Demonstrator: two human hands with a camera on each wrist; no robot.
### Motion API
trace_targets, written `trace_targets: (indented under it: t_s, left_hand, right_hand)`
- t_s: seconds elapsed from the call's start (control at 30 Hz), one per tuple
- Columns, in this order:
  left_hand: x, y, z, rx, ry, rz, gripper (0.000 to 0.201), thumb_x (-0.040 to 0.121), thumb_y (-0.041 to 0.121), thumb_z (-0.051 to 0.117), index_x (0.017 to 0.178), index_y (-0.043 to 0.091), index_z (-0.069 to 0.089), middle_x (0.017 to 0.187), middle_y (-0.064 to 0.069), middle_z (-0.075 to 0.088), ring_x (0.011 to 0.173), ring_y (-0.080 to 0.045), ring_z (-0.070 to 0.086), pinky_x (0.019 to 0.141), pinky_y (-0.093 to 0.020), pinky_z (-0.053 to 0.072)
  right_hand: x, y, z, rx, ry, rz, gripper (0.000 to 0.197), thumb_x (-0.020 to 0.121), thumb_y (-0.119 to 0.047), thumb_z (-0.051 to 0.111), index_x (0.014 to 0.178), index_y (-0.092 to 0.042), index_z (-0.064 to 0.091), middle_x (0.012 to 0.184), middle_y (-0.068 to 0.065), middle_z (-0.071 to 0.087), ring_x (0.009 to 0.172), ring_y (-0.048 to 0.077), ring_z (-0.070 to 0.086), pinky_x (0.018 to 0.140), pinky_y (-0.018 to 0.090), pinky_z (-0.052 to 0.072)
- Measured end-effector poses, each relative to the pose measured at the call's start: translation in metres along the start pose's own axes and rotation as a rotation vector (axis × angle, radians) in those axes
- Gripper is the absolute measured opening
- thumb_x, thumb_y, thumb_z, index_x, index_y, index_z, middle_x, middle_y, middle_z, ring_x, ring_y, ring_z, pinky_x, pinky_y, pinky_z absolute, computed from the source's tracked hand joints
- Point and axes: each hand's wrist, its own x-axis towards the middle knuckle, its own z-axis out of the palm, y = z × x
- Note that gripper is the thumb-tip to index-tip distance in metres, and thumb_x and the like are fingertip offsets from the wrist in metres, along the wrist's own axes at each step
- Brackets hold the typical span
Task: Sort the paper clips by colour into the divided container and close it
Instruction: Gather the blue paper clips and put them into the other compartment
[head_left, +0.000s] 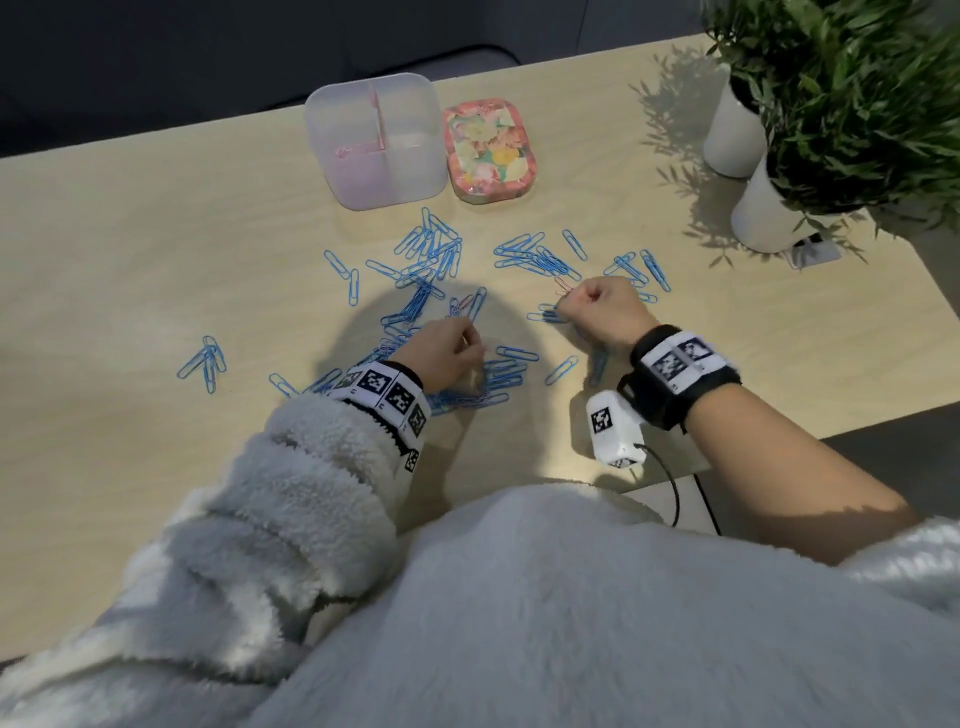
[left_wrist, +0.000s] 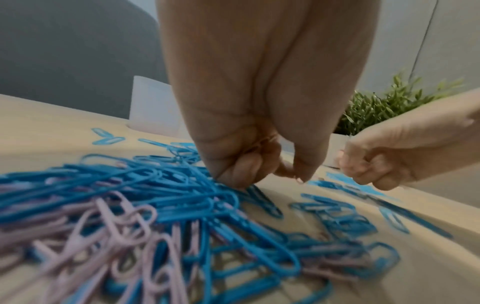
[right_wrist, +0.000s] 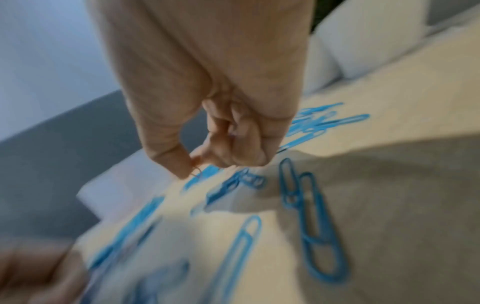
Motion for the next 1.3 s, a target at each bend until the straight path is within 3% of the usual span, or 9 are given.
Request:
trace_targets:
  t_s: [0.1, 0.2, 0.4, 0.6, 0.7, 0.93, 1.07, 1.17, 1.3]
  left_hand:
    - [-0.002, -0.002, -0.013, -0.157, 0.090, -0.017, 0.024, 0.091, 0.016, 0.050, 0.067, 0.019, 0.045, 0.065, 0.006, 0.046, 0.060, -0.011, 0.043, 0.056, -0.022, 0.035]
    - [-0.004, -0.006, -0.026, -0.379, 0.203, -0.047, 0.020, 0.089, 0.013, 0.054, 0.069, 0.013, 0.054, 0.069, -0.001, 0.054, 0.055, -0.008, 0.041, 0.056, -0.020, 0.037]
    - [-0.002, -0.018, -0.037, -0.662, 0.252, -0.190, 0.016, 0.093, 0.005, 0.044, 0.101, 0.009, 0.058, 0.067, -0.002, 0.052, 0.051, -0.010, 0.044, 0.048, -0.016, 0.041]
    - [0.016, -0.008, -0.037, -0.644, 0.234, -0.282, 0.022, 0.092, 0.018, 0.047, 0.069, 0.016, 0.046, 0.062, 0.000, 0.039, 0.053, -0.015, 0.036, 0.051, -0.024, 0.031]
    - [0.025, -0.005, -0.037, -0.325, 0.287, -0.190, 0.009, 0.085, 0.018, 0.058, 0.079, 0.013, 0.057, 0.062, 0.004, 0.043, 0.062, -0.016, 0.044, 0.056, -0.024, 0.034]
    - [0.030, 0.008, -0.036, 0.127, 0.199, -0.109, 0.018, 0.086, 0.019, 0.060, 0.100, 0.008, 0.064, 0.100, -0.011, 0.062, 0.098, -0.026, 0.057, 0.074, -0.027, 0.036]
    - [0.031, 0.008, -0.035, 0.064, 0.170, -0.119, 0.011, 0.089, 0.015, 0.052, 0.092, 0.008, 0.060, 0.087, -0.007, 0.061, 0.094, -0.030, 0.056, 0.072, -0.029, 0.037]
    - [0.030, 0.003, -0.041, -0.150, 0.288, -0.142, 0.005, 0.089, 0.015, 0.051, 0.085, 0.012, 0.049, 0.068, 0.008, 0.044, 0.076, -0.021, 0.047, 0.058, -0.025, 0.034]
    - [0.021, -0.012, -0.059, -0.267, 0.440, -0.144, 0.006, 0.087, 0.014, 0.056, 0.084, 0.011, 0.052, 0.072, 0.005, 0.049, 0.070, -0.013, 0.044, 0.060, -0.017, 0.035]
  right_hand:
    - [0.013, -0.008, -0.013, 0.450, 0.022, 0.055, 0.019, 0.083, 0.006, 0.053, 0.071, -0.008, 0.054, 0.062, 0.016, 0.056, 0.035, 0.010, 0.044, 0.033, 0.015, 0.031]
    - [0.024, -0.013, -0.018, 0.533, 0.060, 0.109, 0.020, 0.082, 0.007, 0.043, 0.079, -0.010, 0.053, 0.056, 0.012, 0.050, 0.034, 0.013, 0.042, 0.034, 0.014, 0.025]
    - [0.036, 0.000, -0.010, -0.114, 0.140, -0.004, 0.021, 0.071, -0.020, 0.071, 0.060, -0.015, 0.053, 0.053, 0.000, 0.050, 0.048, 0.015, 0.046, 0.051, 0.024, 0.037]
    - [0.046, -0.003, -0.003, -0.470, 0.103, -0.153, 0.010, 0.078, -0.012, 0.066, 0.074, -0.012, 0.058, 0.075, 0.008, 0.057, 0.076, 0.023, 0.054, 0.069, 0.026, 0.036]
    - [0.044, -0.007, -0.002, -0.584, 0.062, -0.152, 0.011, 0.078, -0.014, 0.063, 0.072, -0.012, 0.055, 0.076, 0.009, 0.057, 0.075, 0.025, 0.052, 0.066, 0.026, 0.035]
    - [0.026, -0.029, 0.004, 0.102, -0.178, -0.106, 0.028, 0.086, 0.006, 0.050, 0.065, -0.011, 0.043, 0.038, -0.003, 0.048, 0.029, 0.003, 0.034, 0.035, 0.013, 0.027]
    - [0.025, -0.045, 0.019, 0.353, -0.270, 0.030, 0.024, 0.088, 0.007, 0.042, 0.081, -0.014, 0.050, 0.065, 0.009, 0.052, 0.036, 0.009, 0.045, 0.035, 0.013, 0.029]
    - [0.028, -0.069, 0.027, 0.406, -0.327, 0.105, 0.021, 0.090, 0.001, 0.037, 0.079, -0.012, 0.048, 0.066, 0.005, 0.044, 0.048, 0.012, 0.045, 0.041, 0.018, 0.033]
    - [0.047, -0.122, 0.040, 0.550, -0.405, 0.134, 0.025, 0.093, -0.003, 0.030, 0.073, -0.010, 0.043, 0.068, 0.008, 0.043, 0.056, 0.018, 0.049, 0.049, 0.024, 0.050]
